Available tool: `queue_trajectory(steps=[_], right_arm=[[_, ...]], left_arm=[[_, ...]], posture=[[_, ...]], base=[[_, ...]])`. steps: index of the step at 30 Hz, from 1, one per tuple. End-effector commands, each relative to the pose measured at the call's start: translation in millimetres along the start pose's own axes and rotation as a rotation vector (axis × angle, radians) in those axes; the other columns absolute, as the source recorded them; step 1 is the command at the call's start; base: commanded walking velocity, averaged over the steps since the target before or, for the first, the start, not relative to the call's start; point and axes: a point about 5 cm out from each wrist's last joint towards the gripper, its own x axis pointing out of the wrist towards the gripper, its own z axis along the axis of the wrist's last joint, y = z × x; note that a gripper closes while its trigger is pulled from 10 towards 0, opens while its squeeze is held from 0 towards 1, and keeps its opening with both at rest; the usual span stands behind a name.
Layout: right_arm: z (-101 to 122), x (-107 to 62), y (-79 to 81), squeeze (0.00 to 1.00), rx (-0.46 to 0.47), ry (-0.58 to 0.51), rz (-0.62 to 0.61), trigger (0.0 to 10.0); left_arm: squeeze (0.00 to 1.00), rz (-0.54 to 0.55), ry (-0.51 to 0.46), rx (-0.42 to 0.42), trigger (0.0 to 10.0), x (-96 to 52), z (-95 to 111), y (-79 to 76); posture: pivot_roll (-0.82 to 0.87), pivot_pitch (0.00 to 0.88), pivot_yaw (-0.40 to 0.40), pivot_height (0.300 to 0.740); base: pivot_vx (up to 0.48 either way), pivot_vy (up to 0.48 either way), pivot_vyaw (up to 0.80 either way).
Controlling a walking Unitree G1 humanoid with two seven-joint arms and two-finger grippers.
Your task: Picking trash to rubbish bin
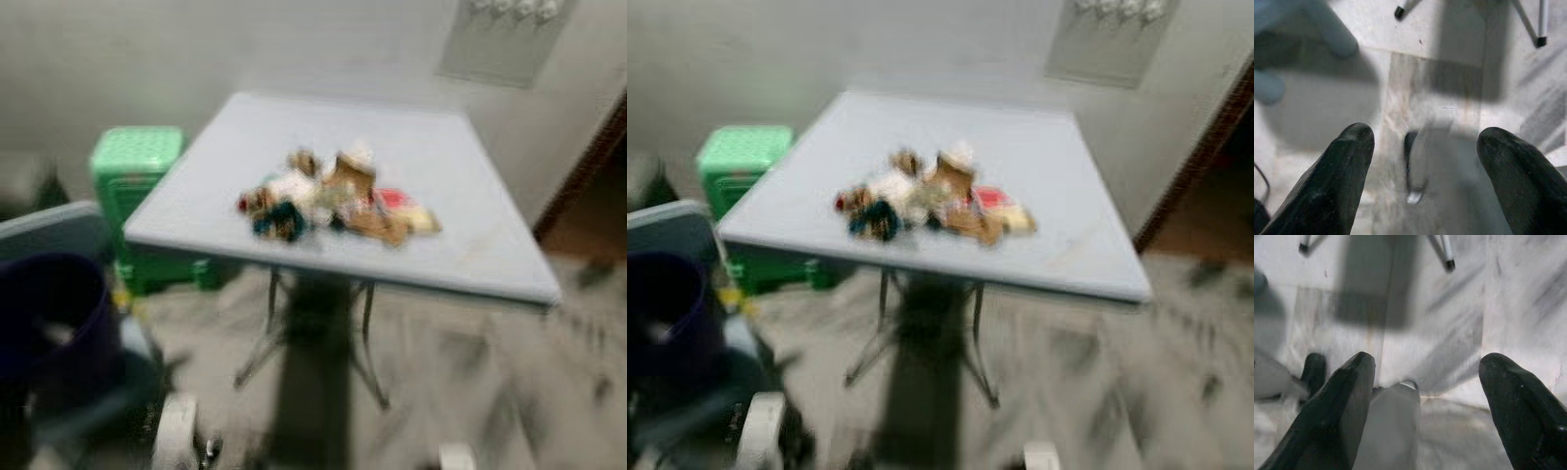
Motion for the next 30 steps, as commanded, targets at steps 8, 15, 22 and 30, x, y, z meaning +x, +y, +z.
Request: queue_trajectory(steps=[8,15,22,30], right_arm=[[-3.5,-1.6,-1.5,0.00,0.030,-0.003,0.006,10.0],[5.8,-1.0,-2.2,0.00,0.051,-0.073,0.002,10.0],[49.6,3.8,0.0,0.00,0.023,-0.265,0.032,10.0],[129.0,-1.7,-2.2,0.00,-0.014,-0.580,0.071,10.0]], left_arm=[[0.00,-0.006,-0.056,0.011,10.0,2.4,16.9,-1.2],[0.00,-0.012,-0.108,0.052,10.0,2.7,26.4,-1.6],[0.00,-0.023,-0.293,0.111,10.0,2.4,70.8,-2.9],[0.00,-0.087,-0.590,0.085,10.0,-9.0,142.4,-9.9]], posture=[[-0.02,0.000,-0.040,0.740],[-0.02,0.000,-0.044,0.740],[-0.02,0.000,-0.050,0.740],[-0.02,0.000,-0.053,0.740]], base=[[0.000,0.000,0.00],[0.000,0.000,0.00],[0.000,0.000,0.00],[0.000,0.000,0.00]])
